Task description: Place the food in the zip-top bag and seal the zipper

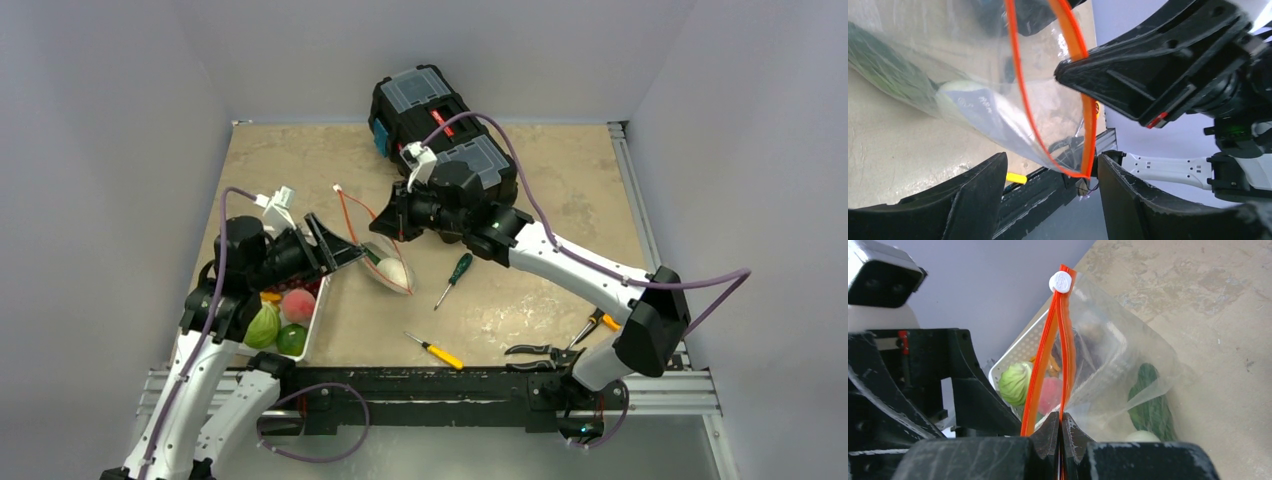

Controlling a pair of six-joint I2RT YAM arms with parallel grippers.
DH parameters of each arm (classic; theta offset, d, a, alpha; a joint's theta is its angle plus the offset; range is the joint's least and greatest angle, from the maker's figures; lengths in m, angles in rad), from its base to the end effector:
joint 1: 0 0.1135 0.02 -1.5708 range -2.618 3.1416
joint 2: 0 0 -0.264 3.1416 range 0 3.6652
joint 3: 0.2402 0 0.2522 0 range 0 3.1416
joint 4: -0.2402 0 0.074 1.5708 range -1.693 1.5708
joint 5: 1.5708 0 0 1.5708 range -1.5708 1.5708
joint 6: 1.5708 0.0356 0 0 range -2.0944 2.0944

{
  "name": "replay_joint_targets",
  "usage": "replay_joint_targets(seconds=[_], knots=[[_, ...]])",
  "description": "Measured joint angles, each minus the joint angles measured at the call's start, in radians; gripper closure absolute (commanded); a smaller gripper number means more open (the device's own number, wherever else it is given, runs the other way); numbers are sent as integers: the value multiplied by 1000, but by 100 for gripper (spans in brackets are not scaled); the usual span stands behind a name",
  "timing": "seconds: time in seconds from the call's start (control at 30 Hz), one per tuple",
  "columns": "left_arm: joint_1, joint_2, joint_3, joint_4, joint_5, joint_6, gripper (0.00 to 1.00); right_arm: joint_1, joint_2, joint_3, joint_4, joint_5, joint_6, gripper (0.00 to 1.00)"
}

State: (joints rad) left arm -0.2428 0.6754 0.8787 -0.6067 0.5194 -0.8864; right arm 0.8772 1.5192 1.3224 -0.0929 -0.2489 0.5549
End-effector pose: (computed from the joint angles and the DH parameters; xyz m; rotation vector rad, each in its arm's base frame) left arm 0.1299 -0.0504 0.3456 -0.3151 2.1126 -1.2157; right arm 0.2249 0.2842 0.3571 -0.5124 1.9729 1.1846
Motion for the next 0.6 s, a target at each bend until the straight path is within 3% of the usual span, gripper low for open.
replay_joint_targets(seconds=[0.13, 0.23, 0.3, 0.47, 0.6], knots=[[-10, -24, -42, 6, -15, 0, 38, 0, -1, 14, -15, -3, -8, 100], [-21, -11, -63, 27, -17, -2, 50, 6, -1, 27, -24, -3, -13, 100], [-31, 22, -72, 43, -17, 0, 68, 13, -1, 38, -35, -2, -16, 100], [-52, 102, -73, 51, -3, 24, 100, 32, -1, 80, -102, 25, -45, 100], [-55, 81, -29, 40, 16, 37, 100, 48, 0, 146, -202, 105, -98, 100]])
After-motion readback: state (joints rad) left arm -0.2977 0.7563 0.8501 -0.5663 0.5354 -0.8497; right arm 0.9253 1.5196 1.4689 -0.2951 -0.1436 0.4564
